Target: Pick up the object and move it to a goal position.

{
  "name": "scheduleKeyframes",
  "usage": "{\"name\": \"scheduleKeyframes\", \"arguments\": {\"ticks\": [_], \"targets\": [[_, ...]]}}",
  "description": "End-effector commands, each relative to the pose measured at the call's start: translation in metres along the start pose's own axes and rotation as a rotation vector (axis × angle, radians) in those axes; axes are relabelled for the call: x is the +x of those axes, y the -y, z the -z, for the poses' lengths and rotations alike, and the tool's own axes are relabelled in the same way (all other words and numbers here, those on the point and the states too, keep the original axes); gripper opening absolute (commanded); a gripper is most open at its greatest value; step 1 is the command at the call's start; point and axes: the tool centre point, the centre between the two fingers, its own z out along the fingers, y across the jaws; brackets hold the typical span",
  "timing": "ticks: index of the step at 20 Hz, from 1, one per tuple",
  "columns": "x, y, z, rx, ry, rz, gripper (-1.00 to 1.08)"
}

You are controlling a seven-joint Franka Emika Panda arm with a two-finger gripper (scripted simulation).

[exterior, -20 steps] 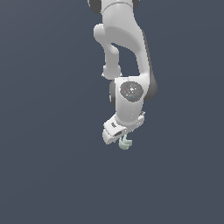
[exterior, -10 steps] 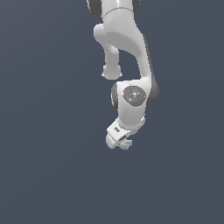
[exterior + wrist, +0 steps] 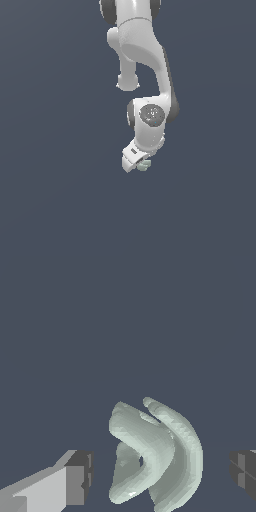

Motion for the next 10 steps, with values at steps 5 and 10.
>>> {"name": "scheduleKeyframes", "arguments": {"ticks": [5, 10], "targets": [[-0.001, 0.001, -0.027, 0.001, 0.001, 0.003, 1.0], [0.0, 0.0, -0.029, 0.001, 0.001, 0.003, -1.0]]}}
